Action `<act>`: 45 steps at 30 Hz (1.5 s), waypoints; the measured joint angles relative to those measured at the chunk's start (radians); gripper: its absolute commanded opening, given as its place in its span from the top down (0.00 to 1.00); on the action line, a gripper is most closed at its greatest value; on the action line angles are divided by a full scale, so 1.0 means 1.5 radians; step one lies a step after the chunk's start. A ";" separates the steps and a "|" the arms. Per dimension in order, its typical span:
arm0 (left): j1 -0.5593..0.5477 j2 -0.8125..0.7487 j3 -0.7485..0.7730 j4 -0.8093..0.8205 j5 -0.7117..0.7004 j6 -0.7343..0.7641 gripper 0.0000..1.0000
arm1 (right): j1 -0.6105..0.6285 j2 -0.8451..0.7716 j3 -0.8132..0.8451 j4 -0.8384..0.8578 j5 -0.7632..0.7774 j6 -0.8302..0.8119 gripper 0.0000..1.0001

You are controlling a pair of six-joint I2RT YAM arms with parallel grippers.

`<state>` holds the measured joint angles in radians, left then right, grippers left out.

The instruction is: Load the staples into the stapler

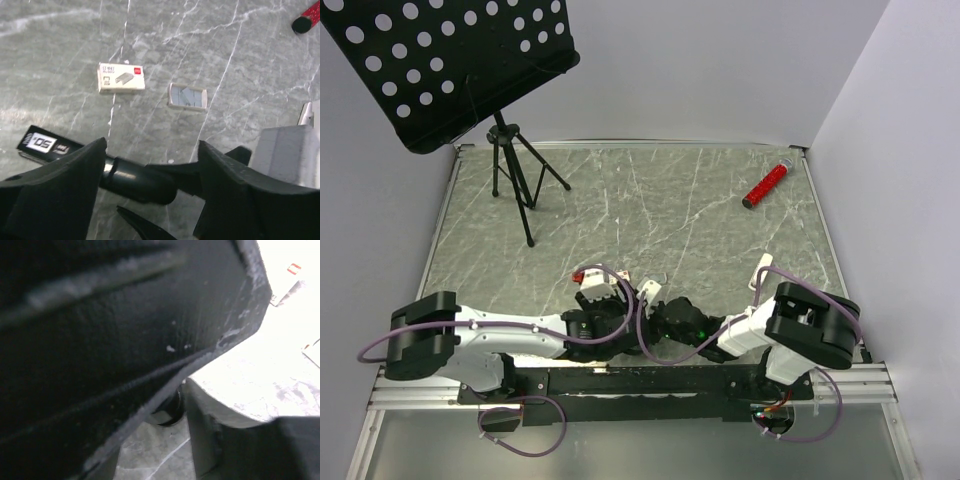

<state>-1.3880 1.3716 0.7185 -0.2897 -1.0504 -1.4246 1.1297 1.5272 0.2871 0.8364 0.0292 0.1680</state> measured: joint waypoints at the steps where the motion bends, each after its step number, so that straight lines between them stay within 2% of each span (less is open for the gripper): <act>1: 0.000 -0.005 0.000 -0.009 0.005 -0.007 0.15 | 0.000 -0.004 0.000 -0.004 -0.002 0.001 0.28; 2: 0.002 -0.013 -0.001 -0.021 0.015 -0.013 0.13 | 0.000 -0.009 -0.001 -0.010 -0.003 0.003 0.22; 3: 0.005 -0.022 -0.002 -0.027 0.028 -0.015 0.09 | 0.001 -0.016 -0.001 -0.018 -0.005 0.003 0.19; 5: 0.020 -0.043 -0.007 -0.035 0.060 -0.016 0.07 | 0.001 -0.033 -0.001 -0.036 -0.005 0.008 0.13; 8: 0.064 -0.094 -0.026 -0.049 0.113 -0.003 0.01 | 0.000 -0.071 -0.001 -0.070 -0.002 0.019 0.07; 12: 0.160 -0.202 -0.068 -0.058 0.155 0.025 0.01 | 0.000 -0.145 0.003 -0.151 -0.001 0.034 0.01; 17: 0.309 -0.386 -0.153 -0.044 0.220 0.082 0.01 | -0.011 -0.240 0.029 -0.303 0.005 0.045 0.01; 22: 0.408 -0.482 -0.201 -0.050 0.275 0.122 0.01 | -0.058 -0.253 0.113 -0.470 -0.020 0.010 0.06; 26: 0.473 -0.517 -0.214 -0.060 0.319 0.166 0.01 | -0.080 -0.254 0.181 -0.586 -0.056 -0.039 0.09; 29: 0.517 -0.519 -0.214 -0.060 0.350 0.207 0.00 | -0.083 -0.234 0.252 -0.669 -0.090 -0.080 0.09; 33: 0.557 -0.504 -0.198 -0.073 0.368 0.263 0.01 | -0.083 -0.156 0.366 -0.757 -0.128 -0.131 0.10; 41: 0.563 -0.524 -0.094 -0.093 0.331 0.429 0.00 | -0.067 -0.003 0.503 -0.885 -0.139 -0.191 0.14; 45: 0.564 -0.549 -0.082 -0.075 0.311 0.503 0.01 | -0.051 0.063 0.574 -0.930 -0.126 -0.209 0.21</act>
<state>-0.5423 0.5476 0.5961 -0.4026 -0.5838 -0.6704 1.0538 1.6211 1.1477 -0.5591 -0.1593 -0.1459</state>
